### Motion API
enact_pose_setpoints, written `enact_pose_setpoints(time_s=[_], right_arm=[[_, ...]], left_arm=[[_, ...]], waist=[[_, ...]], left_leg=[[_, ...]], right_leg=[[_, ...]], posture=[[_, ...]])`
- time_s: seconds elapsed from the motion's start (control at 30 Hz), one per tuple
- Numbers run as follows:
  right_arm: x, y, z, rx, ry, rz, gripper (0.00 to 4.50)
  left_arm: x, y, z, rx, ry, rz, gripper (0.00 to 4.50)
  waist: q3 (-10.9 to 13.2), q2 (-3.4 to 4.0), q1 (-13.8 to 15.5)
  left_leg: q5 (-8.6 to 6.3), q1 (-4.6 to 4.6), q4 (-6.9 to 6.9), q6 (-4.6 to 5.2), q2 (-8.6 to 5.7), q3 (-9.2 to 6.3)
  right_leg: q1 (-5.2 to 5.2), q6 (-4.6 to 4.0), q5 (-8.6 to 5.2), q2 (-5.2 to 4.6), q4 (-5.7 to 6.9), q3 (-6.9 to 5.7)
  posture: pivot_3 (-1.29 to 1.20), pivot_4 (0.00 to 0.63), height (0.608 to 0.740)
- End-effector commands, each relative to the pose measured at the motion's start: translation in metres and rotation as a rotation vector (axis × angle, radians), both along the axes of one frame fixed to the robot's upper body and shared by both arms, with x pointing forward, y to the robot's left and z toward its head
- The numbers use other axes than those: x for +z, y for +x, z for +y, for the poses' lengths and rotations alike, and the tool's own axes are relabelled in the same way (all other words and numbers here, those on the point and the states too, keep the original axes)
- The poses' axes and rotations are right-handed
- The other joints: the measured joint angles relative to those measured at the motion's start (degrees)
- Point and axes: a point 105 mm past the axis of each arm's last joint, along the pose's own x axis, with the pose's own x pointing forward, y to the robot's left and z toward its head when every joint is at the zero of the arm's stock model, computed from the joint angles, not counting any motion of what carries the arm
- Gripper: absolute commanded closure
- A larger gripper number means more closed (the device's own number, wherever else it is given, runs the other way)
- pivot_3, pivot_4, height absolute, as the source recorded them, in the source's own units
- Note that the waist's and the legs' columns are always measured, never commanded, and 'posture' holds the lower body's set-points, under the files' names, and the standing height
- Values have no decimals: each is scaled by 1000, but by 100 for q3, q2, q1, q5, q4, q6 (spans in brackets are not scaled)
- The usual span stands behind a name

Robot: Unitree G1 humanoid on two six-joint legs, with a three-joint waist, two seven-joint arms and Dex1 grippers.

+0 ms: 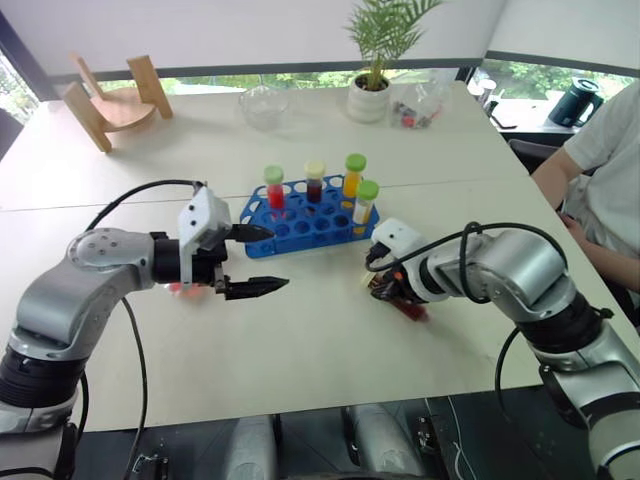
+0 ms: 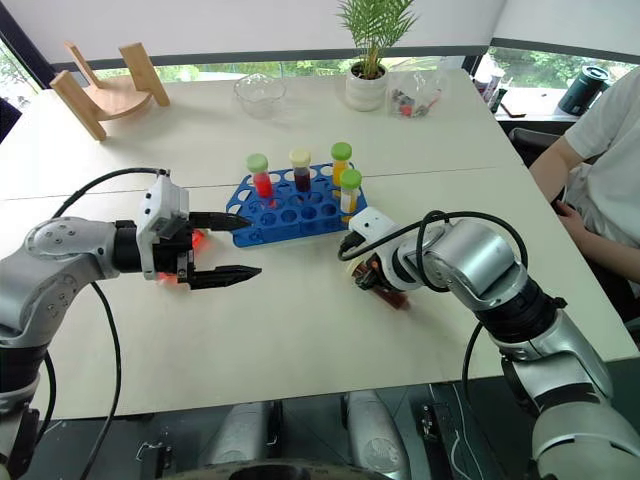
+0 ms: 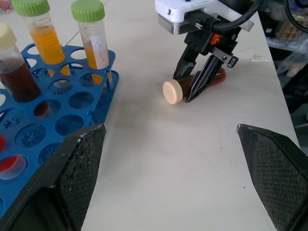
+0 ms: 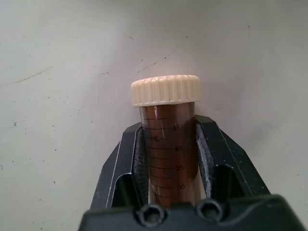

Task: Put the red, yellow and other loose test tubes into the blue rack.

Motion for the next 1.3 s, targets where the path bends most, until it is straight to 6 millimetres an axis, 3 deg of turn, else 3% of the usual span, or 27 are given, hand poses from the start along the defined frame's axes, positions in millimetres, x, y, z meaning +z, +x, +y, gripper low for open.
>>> enact_pose_setpoints(time_s=[0.03,0.13,0.17,0.4,0.5,0.67,0.9,1.3], right_arm=[[37,4,8,55,162,-81,3552],[91,-4,29,201,485,-239,3552],[100,-4,33,217,568,-293,3552],[128,9,52,177,1007,-712,3552],[120,21,56,110,1138,-876,3552],[96,47,75,23,1137,-995,3552],[72,64,84,-51,1089,-1068,3552],[62,79,85,-95,1064,-1097,3552]], left_arm=[[8,1,7,14,-2,-43,0],[9,6,15,56,-11,-33,0],[8,8,18,74,-10,-28,0],[7,8,32,120,-5,8,0],[12,7,35,124,7,10,0],[16,6,36,120,28,10,0],[20,5,34,119,38,1,0],[21,3,31,124,39,-3,0]], waist=[[2,1,1],[7,4,0],[6,2,-6],[2,-6,-11],[3,-4,-14],[5,-2,-13],[7,1,-15],[6,2,-24]], left_leg=[[0,0,0,0,0,0],[0,-2,0,0,-1,1],[0,-2,0,0,1,0],[-3,-1,-4,5,2,2],[-3,0,-2,4,3,5],[0,1,-1,-1,2,6],[3,2,-7,-6,4,3],[5,6,-6,-10,3,3]], right_leg=[[0,0,0,0,0,0],[-2,1,0,0,0,0],[-2,1,0,1,0,0],[-2,1,1,1,0,0],[-2,2,1,1,2,1],[-2,2,2,-1,3,0],[-3,0,2,-1,4,-1],[-2,0,2,-1,11,-1]], posture=[[0,150,740],[0,150,740],[0,150,740],[0,150,740],[0,150,740],[0,150,740],[0,150,740],[0,150,740]])
